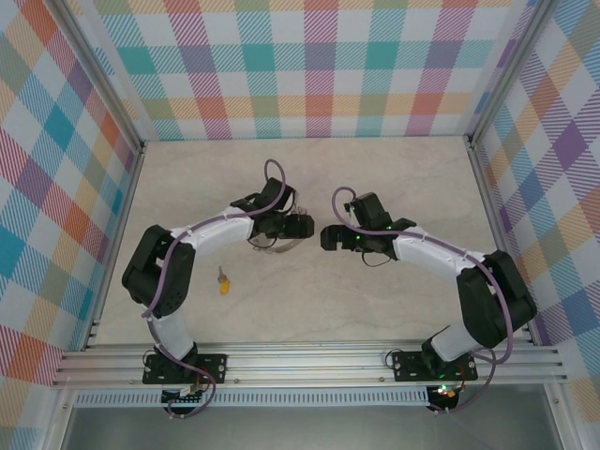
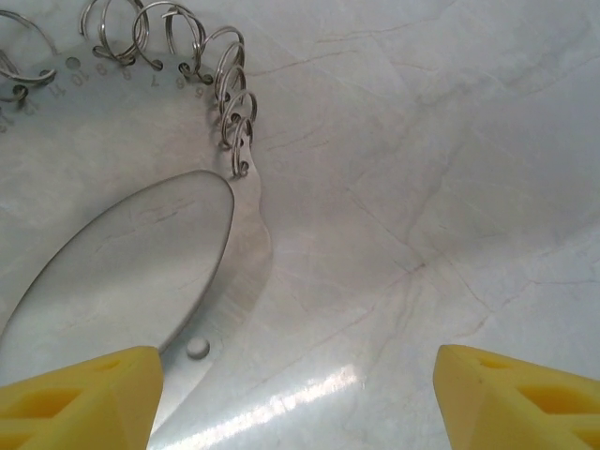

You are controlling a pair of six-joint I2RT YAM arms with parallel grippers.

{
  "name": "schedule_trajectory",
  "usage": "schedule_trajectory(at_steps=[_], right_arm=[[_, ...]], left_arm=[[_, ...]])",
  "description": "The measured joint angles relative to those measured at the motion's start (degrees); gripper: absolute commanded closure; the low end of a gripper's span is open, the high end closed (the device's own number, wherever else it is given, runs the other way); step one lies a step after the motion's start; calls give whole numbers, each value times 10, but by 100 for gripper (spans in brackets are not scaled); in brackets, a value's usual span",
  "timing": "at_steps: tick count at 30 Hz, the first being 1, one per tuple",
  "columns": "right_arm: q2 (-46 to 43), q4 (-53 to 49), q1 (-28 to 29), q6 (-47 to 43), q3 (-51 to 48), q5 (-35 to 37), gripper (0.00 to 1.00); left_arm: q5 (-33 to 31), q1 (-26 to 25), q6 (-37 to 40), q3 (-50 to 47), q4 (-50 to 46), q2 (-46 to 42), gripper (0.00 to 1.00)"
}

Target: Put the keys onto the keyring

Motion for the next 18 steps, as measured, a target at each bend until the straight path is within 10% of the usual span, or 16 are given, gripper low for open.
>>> schedule_trajectory(at_steps=[18], right_arm=[[-155,51,-43,3,-130,-1,0]], left_arm=[[-44,-3,-31,63,42,106,67]])
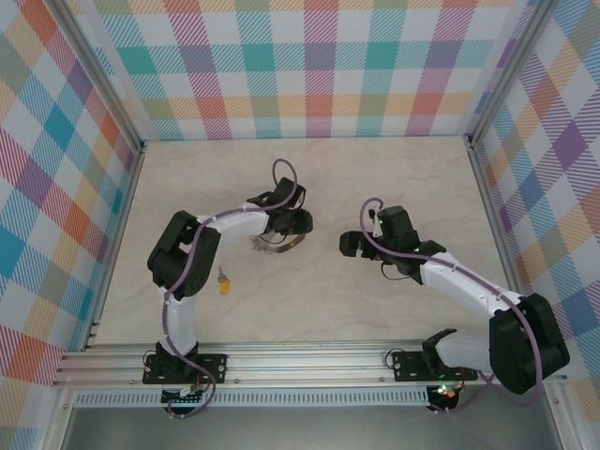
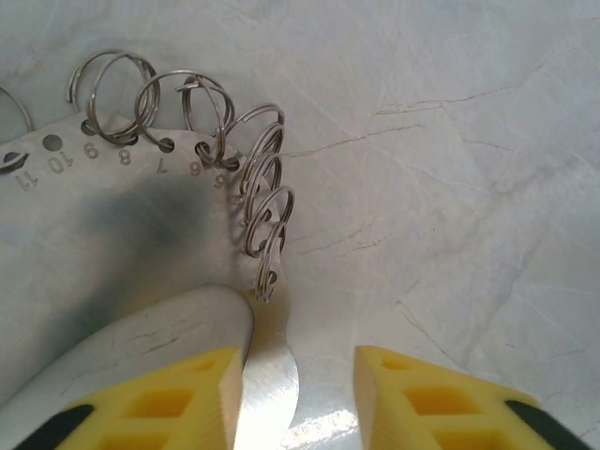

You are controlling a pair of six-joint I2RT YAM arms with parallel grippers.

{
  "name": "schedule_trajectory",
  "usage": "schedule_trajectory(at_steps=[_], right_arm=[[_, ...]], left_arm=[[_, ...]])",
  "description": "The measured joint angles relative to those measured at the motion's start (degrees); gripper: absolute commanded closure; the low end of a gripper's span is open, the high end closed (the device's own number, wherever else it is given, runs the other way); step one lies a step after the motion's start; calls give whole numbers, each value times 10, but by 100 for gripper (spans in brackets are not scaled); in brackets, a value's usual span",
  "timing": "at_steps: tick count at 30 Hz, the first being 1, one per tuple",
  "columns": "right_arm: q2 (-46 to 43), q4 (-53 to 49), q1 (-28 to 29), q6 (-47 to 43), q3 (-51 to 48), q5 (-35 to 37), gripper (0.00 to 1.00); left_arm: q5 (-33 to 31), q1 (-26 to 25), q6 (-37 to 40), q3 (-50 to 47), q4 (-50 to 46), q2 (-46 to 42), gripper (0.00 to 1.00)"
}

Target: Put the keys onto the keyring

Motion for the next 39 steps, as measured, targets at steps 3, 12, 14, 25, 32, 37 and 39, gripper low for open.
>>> schedule_trajectory(at_steps=[3,12,14,25,32,37,39], right_arm=[[0,6,0,4,-4,-5,0],[3,16,-4,10,-11,-19,0],[6,17,-5,10,-11,-22,0],[16,23,-7,10,-12,-28,0],[18,24,-7,10,-12,-28,0],[18,24,-9,10,-11,-28,0],[18,24,-10,10,-12,-28,0]], left_arm=[[-4,-2,0,16,0,9,68],[-12,-8,9,58,-2,45,68],[-14,-8,11,66,-4,50,68],[-47,-8,28,101,-37,70,68],[-61,-8,43,104,-53,75,68],[-55,-9,52,104,-56,76,68],[-55,-11,55,98,-49,73,67]])
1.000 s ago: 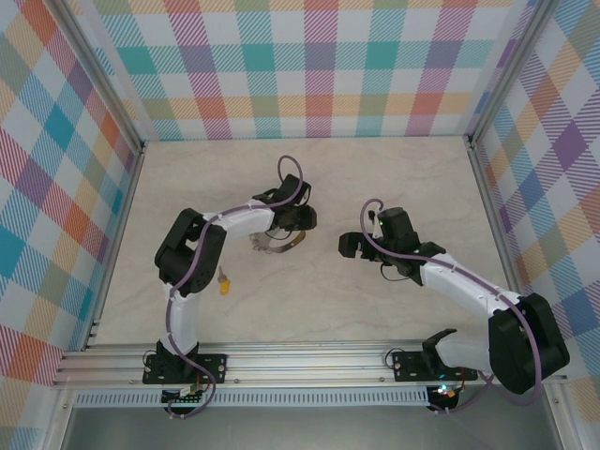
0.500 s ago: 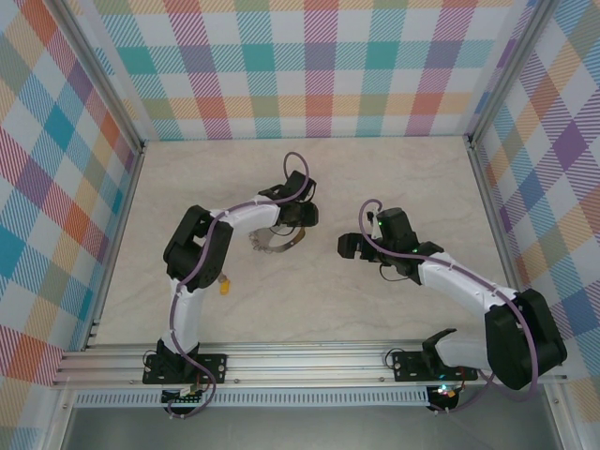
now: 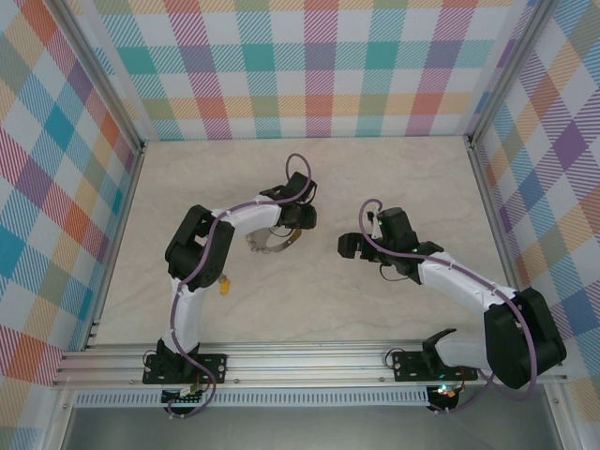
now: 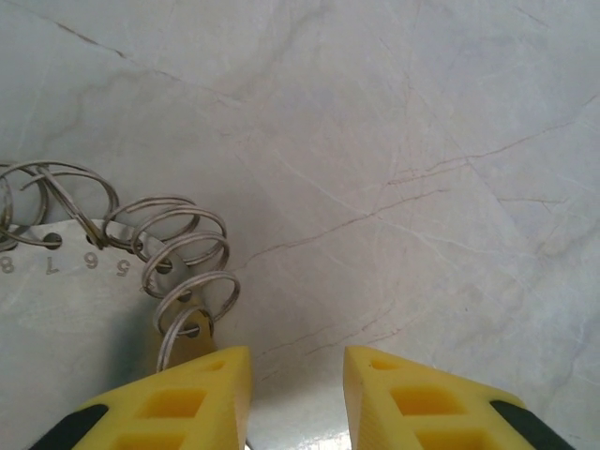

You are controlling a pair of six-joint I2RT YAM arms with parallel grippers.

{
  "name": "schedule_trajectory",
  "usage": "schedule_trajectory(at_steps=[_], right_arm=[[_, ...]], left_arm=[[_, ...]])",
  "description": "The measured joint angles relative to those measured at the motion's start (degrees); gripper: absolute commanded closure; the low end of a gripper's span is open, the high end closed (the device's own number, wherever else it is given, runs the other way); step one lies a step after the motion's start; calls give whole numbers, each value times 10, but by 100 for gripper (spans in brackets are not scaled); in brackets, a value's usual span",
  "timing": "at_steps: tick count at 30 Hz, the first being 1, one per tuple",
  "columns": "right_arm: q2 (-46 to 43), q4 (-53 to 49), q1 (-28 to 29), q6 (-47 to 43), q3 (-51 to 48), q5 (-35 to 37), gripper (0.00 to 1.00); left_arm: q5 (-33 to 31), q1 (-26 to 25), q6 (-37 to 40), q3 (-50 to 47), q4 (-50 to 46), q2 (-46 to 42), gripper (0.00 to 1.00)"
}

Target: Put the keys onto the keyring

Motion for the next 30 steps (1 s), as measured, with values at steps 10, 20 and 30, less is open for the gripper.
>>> schedule_trajectory(at_steps=[10,20,30], right_arm=[[0,-5,0,3,0,-3,0],[-19,-17,0,14,0,-16,0],[-23,-18,0,15,0,-18,0]], left_arm=[[-33,-3,37,-34,4,-76,67],[-55,-3,63,-34,3,-72,67],[-62,-3,73,-34,4,-51,68]])
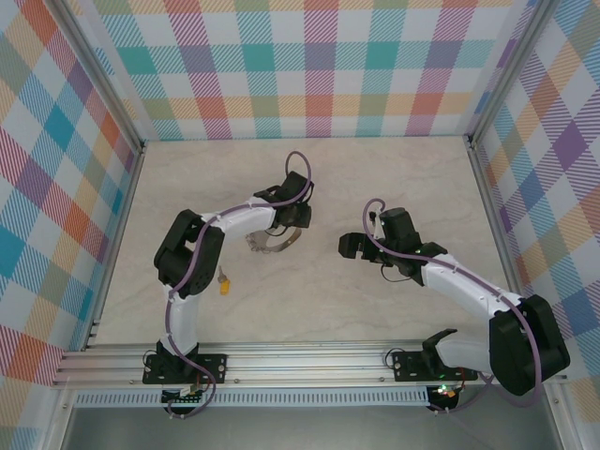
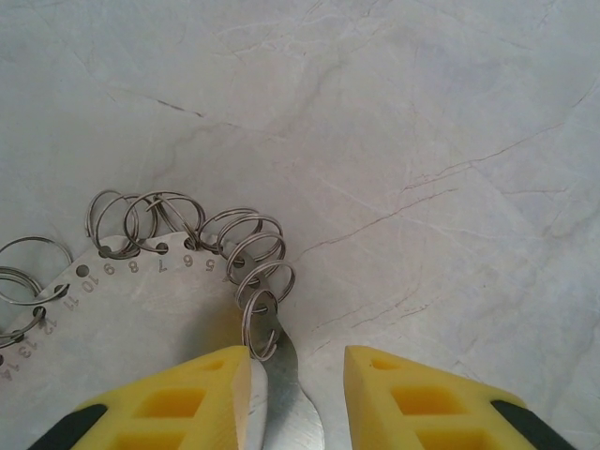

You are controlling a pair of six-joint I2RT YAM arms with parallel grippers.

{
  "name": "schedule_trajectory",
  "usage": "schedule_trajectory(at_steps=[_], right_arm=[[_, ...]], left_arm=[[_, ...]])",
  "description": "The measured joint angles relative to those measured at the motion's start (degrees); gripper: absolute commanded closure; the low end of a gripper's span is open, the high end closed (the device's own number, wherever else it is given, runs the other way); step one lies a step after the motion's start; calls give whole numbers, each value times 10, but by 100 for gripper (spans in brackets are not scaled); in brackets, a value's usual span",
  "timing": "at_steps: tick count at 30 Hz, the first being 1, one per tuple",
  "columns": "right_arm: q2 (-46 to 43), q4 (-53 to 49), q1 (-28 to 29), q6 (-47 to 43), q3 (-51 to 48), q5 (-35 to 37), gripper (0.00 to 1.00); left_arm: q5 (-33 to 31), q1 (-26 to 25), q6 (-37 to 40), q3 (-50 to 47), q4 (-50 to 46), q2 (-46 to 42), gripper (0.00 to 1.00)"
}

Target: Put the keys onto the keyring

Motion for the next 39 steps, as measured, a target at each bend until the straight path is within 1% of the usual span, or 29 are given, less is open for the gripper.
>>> schedule_trajectory(at_steps=[22,29,32,39], right_arm=[[2,0,0,0,0,0,0],[3,0,0,0,0,0,0],[4,0,-3,0,0,0,0],[17,0,-3,0,0,0,0]], left_arm=[[1,11,2,0,2,27,69],[6,11,2,0,2,40,71],[10,11,2,3,3,40,74],[19,11,2,3,5,40,75]])
